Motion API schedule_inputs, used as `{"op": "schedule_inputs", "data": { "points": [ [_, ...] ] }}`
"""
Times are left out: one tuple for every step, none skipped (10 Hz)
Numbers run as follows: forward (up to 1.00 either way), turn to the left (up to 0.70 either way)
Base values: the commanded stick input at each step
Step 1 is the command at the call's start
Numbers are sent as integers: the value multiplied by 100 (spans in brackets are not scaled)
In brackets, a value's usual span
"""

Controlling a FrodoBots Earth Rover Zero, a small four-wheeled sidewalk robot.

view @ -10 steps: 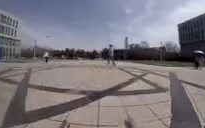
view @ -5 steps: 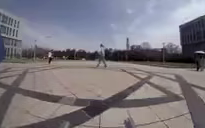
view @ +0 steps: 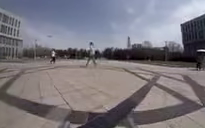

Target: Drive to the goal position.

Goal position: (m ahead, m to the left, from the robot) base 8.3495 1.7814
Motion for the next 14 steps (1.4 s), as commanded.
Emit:
{"op": "schedule_inputs", "data": {
  "points": [
    [85,0],
    [85,0],
    [85,0],
    [85,0],
    [85,0],
    [85,0],
    [85,0],
    [85,0],
    [85,0],
    [85,0],
    [85,0],
    [85,0],
    [85,0],
    [85,0]
  ]
}}
